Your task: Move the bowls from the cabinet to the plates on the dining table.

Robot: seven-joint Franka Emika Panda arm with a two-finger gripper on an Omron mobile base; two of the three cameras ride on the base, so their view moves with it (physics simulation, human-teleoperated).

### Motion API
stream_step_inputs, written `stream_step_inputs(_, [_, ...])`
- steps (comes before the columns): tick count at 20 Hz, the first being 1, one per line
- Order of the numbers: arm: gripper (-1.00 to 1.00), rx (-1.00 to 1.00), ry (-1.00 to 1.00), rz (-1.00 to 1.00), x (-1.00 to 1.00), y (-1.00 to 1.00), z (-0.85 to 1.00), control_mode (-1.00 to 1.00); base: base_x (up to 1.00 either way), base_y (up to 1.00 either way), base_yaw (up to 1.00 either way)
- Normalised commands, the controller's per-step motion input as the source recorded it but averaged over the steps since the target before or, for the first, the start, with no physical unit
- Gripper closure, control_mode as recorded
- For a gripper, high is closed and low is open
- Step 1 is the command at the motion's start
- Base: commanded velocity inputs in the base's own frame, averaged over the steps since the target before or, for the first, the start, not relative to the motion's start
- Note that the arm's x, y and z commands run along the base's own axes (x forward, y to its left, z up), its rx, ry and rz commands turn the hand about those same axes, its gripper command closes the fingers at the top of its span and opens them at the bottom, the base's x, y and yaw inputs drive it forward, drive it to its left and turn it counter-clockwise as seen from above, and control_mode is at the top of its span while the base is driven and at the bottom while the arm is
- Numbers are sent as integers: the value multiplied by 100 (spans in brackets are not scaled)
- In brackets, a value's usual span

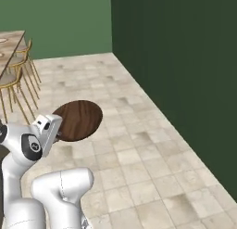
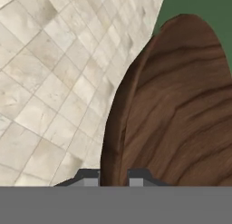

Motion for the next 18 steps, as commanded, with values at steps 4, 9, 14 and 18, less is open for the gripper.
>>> stream_step_inputs(4, [100,0,0,0,0,0,0,100,100,0,34])
stream_step_inputs(9, [100,0,0,0,0,0,0,100,100,0,33])
stream_step_inputs(14, [100,0,0,0,0,0,0,100,100,0,34])
stream_step_inputs(18, [100,0,0,0,0,0,0,100,100,-29,34])
